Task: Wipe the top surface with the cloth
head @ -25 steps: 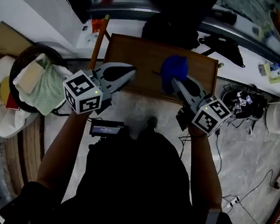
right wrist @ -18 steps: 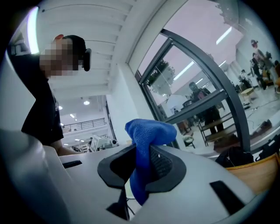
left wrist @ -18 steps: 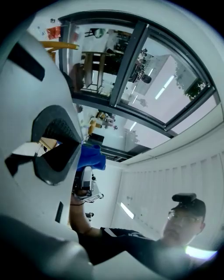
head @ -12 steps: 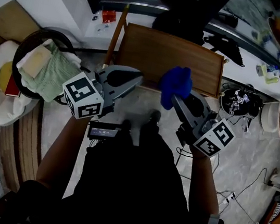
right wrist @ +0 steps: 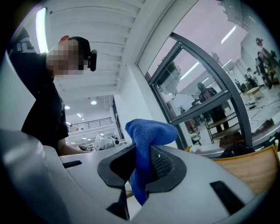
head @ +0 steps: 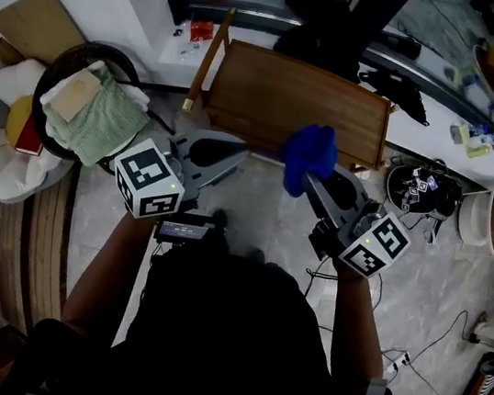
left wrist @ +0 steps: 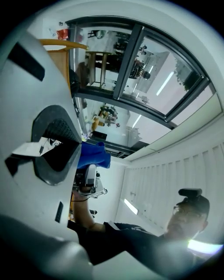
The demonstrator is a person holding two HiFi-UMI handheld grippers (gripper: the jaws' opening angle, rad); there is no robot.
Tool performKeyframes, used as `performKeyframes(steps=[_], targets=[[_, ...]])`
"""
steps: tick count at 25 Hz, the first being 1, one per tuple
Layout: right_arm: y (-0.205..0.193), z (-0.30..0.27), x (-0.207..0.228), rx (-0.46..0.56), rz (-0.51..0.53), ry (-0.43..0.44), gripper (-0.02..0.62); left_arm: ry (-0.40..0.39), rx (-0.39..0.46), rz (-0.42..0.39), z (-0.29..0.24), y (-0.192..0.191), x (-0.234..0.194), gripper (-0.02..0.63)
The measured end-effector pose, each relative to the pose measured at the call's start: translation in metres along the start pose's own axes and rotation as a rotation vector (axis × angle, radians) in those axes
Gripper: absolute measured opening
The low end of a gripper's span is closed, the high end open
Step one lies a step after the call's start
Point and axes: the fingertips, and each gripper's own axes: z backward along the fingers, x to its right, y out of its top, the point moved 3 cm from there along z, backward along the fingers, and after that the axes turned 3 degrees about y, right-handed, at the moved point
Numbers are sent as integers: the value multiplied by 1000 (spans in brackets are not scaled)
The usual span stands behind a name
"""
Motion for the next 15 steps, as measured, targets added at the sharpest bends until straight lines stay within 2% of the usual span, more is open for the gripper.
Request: performKeyframes(steps=[6,9,15], targets=[[-6,71,-19,-13,25,12,69,22,11,-6,-28,-7,64,11],[-13,102,-24,-3,4,26,69,29,-2,-10,-39,-16,92,11],[-35,117,-39,-29,-34,77,69,48,-31,-2,-41,-31,117,11]])
